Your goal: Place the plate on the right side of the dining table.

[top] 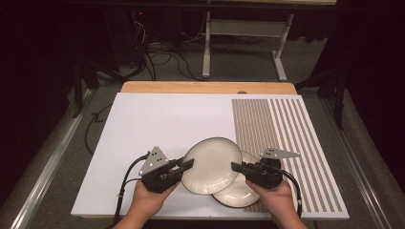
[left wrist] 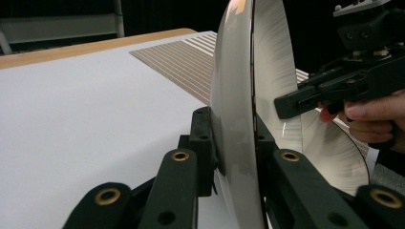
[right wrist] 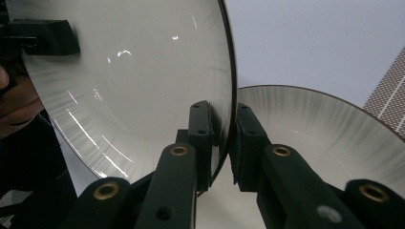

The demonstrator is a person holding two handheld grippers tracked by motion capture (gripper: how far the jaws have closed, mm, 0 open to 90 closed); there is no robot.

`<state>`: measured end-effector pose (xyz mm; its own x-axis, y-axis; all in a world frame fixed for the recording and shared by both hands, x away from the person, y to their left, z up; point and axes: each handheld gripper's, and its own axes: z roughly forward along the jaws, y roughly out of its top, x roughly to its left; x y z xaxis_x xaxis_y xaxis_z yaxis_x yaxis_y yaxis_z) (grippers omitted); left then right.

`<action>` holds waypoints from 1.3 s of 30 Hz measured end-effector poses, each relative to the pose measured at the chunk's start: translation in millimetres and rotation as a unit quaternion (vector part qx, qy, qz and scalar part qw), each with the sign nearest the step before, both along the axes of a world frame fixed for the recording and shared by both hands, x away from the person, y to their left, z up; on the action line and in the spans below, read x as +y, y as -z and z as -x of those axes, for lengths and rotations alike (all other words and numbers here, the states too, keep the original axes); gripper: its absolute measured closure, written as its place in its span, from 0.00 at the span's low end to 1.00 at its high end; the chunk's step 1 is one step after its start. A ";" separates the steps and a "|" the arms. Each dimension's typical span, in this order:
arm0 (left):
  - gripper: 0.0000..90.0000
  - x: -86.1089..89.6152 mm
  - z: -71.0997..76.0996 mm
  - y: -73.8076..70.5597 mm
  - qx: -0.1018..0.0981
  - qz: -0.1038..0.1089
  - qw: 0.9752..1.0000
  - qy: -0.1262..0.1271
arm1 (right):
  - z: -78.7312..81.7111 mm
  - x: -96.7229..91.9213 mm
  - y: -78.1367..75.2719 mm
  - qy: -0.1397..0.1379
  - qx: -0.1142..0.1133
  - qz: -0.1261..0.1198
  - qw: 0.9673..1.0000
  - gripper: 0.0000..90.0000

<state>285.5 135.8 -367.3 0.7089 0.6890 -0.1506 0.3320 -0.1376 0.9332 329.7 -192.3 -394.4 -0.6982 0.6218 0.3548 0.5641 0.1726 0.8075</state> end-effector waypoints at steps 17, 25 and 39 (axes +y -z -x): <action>0.89 -8.7 -2.4 -17.5 0.015 0.022 0.999 0.018 | 16.7 -17.3 -25.8 0.011 -0.058 -0.013 0.998 0.97; 0.89 -41.3 -26.0 -30.6 0.017 0.015 0.999 0.039 | 11.6 -46.0 -44.4 0.036 -0.081 0.009 0.996 0.97; 0.89 -112.6 -68.7 -43.7 0.022 -0.009 0.997 0.069 | -1.4 -114.5 -55.9 0.096 -0.098 0.002 0.991 0.97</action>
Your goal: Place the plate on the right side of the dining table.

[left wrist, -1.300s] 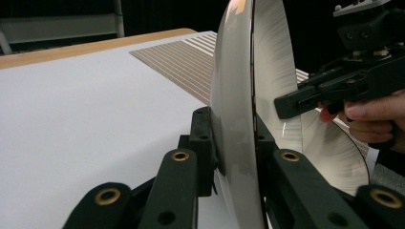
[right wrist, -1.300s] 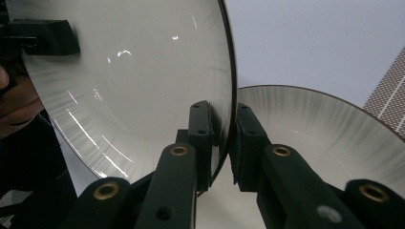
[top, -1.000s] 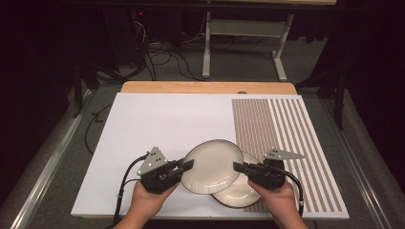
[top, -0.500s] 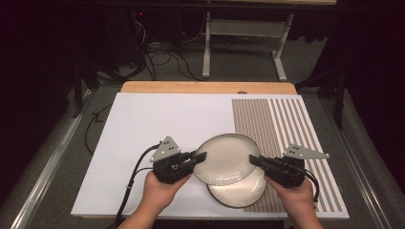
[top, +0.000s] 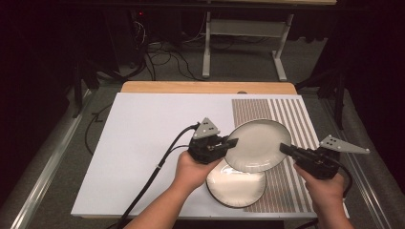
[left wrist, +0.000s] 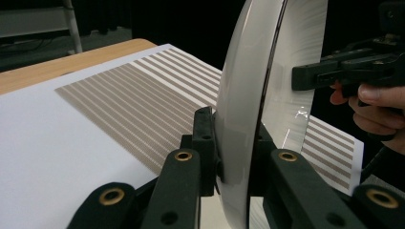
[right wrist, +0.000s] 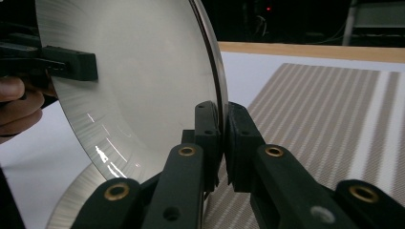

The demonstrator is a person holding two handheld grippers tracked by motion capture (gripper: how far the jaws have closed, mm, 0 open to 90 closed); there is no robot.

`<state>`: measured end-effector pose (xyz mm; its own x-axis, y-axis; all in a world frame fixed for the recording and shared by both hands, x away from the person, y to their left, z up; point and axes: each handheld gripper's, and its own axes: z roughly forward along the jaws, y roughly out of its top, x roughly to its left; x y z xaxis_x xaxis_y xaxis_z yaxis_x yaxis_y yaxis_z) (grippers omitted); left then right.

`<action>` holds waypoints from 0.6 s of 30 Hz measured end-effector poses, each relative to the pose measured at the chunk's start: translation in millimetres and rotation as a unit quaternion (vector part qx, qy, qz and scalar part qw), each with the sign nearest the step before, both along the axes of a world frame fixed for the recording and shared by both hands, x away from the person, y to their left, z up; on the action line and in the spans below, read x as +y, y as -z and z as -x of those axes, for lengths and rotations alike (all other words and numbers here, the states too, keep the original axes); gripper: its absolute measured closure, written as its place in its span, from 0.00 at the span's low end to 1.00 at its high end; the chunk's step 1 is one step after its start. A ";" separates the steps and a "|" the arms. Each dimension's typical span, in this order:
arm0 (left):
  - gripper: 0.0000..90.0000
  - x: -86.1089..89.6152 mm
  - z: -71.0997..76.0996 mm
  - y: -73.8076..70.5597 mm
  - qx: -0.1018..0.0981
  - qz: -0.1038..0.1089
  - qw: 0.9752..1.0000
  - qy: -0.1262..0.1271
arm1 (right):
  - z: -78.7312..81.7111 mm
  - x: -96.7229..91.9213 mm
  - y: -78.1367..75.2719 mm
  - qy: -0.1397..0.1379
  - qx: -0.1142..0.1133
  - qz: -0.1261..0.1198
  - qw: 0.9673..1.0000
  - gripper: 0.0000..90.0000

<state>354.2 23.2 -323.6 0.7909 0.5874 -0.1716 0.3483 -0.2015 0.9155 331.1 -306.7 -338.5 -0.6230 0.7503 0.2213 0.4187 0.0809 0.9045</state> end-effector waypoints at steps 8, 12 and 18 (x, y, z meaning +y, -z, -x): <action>0.87 -44.3 -23.4 5.1 0.004 -0.015 1.000 0.008 | -3.6 -36.7 6.6 0.042 -0.003 -0.007 0.999 0.97; 0.86 -61.4 -30.6 8.6 0.005 -0.020 1.000 0.011 | -3.8 -52.1 9.5 0.058 0.000 -0.006 0.998 0.97; 0.85 -81.7 -41.1 20.7 0.010 -0.027 1.000 0.009 | -6.1 -67.5 16.7 0.079 0.005 0.002 0.997 0.97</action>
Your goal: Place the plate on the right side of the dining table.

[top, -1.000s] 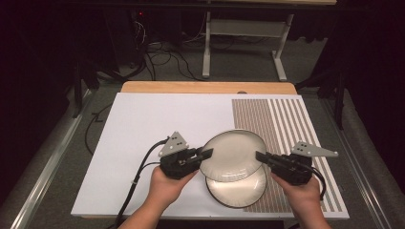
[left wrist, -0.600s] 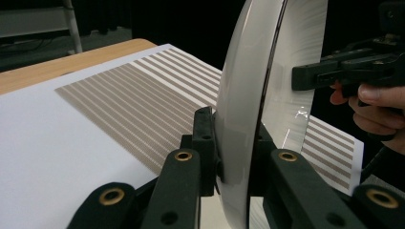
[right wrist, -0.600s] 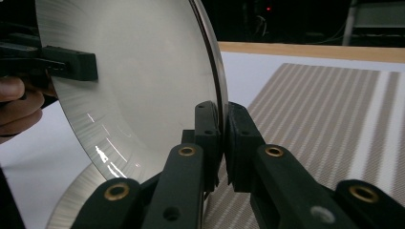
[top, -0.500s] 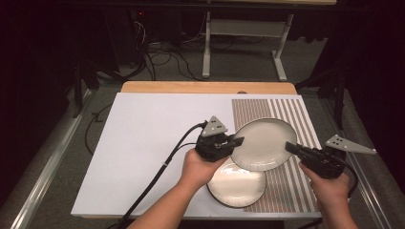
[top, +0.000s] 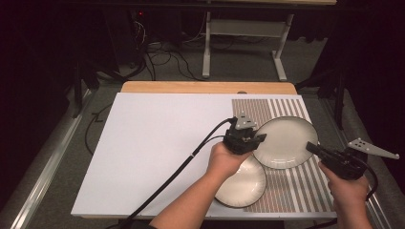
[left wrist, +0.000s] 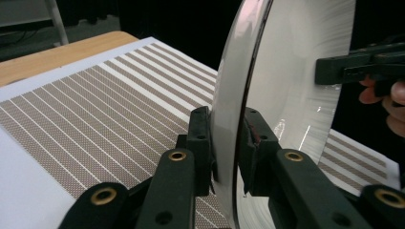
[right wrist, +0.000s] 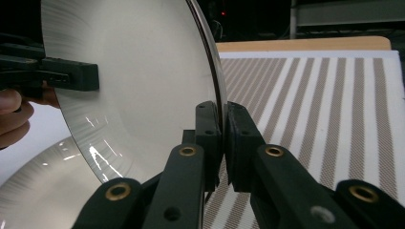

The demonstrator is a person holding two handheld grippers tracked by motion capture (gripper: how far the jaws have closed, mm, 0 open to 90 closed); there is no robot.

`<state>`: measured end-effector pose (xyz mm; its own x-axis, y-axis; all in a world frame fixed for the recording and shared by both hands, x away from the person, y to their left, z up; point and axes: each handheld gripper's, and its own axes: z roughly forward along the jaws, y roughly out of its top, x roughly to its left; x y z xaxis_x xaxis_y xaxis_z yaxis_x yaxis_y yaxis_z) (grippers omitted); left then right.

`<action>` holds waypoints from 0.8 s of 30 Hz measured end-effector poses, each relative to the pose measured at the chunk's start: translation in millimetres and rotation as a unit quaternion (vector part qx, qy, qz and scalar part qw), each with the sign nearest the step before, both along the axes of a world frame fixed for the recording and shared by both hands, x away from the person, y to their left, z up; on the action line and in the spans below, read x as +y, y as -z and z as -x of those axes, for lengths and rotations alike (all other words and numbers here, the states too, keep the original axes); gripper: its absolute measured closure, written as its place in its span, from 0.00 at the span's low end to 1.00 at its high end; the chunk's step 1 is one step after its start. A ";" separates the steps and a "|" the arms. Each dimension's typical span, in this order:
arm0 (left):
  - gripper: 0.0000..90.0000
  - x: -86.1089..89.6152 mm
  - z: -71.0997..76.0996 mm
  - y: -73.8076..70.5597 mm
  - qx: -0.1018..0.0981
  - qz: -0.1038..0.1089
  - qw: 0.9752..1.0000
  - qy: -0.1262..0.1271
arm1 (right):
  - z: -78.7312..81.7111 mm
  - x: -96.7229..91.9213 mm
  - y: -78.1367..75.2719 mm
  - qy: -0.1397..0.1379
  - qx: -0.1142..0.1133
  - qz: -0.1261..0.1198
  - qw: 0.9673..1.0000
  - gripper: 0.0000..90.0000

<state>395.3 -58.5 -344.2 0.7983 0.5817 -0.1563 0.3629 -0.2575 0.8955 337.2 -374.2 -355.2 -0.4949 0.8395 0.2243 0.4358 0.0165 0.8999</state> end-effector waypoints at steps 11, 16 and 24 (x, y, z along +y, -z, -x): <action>0.82 -17.6 -14.9 24.0 0.022 -0.026 0.999 -0.007 | -10.0 -11.0 20.7 0.018 0.027 0.008 0.999 0.97; 0.82 -20.6 -17.7 30.7 0.030 -0.031 0.999 -0.009 | -12.0 -11.5 27.1 0.023 0.035 0.010 0.999 0.97; 0.81 -24.4 -22.2 38.8 0.045 -0.036 0.998 -0.011 | -13.5 -12.9 32.0 0.030 0.042 0.014 0.999 0.97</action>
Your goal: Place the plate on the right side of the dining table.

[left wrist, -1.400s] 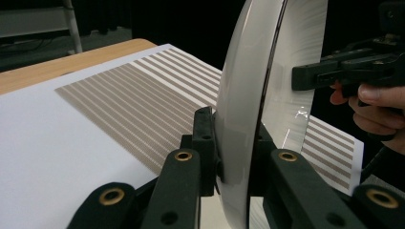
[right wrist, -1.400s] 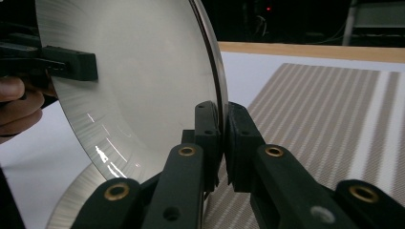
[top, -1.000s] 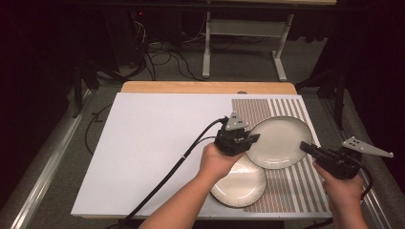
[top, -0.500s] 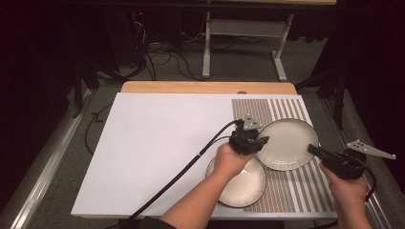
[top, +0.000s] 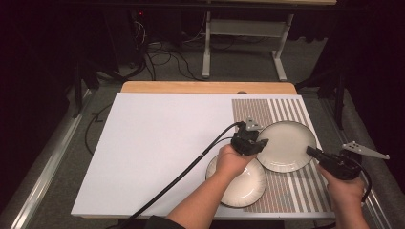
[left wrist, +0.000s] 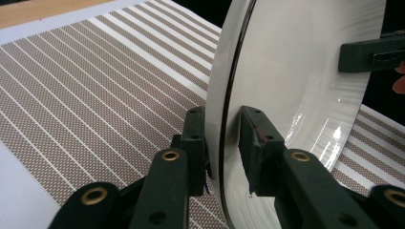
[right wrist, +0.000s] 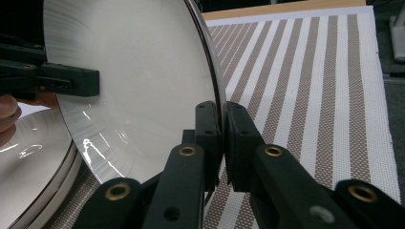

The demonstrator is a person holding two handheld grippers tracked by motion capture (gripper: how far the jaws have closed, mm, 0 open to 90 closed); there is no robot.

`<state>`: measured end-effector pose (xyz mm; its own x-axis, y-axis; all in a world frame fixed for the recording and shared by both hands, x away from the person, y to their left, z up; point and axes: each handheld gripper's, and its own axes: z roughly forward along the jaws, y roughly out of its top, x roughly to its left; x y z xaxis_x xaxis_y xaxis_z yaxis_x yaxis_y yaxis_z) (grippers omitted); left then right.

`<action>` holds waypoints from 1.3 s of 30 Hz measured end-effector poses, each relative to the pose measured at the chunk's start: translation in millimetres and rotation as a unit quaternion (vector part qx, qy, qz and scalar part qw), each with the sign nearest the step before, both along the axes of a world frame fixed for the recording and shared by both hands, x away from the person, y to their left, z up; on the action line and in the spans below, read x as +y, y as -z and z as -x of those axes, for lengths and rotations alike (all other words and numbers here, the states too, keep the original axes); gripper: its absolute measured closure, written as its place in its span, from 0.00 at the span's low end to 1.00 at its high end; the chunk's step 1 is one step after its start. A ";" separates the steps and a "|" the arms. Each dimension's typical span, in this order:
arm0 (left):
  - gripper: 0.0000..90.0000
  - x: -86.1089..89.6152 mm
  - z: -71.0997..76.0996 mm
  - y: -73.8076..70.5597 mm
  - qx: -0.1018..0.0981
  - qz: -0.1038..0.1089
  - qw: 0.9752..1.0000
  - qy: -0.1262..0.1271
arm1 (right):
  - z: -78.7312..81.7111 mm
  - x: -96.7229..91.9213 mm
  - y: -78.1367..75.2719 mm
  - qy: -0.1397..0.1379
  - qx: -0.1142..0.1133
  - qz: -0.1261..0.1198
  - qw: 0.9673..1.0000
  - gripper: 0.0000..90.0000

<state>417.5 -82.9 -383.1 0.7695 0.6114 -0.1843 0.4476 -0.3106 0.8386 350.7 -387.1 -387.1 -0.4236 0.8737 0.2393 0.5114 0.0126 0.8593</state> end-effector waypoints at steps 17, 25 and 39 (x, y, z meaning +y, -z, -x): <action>0.79 -5.7 -3.8 6.8 0.011 -0.012 1.000 -0.008 | -2.1 -0.6 4.6 0.008 0.005 0.008 1.000 0.97; 0.78 -4.1 -4.7 6.9 0.013 -0.014 1.000 -0.011 | -2.9 0.6 4.7 0.007 0.002 0.010 1.000 0.98; 0.51 65.1 18.1 -17.6 -0.041 0.008 0.999 -0.033 | -4.7 6.6 2.0 0.017 -0.001 0.020 1.000 0.97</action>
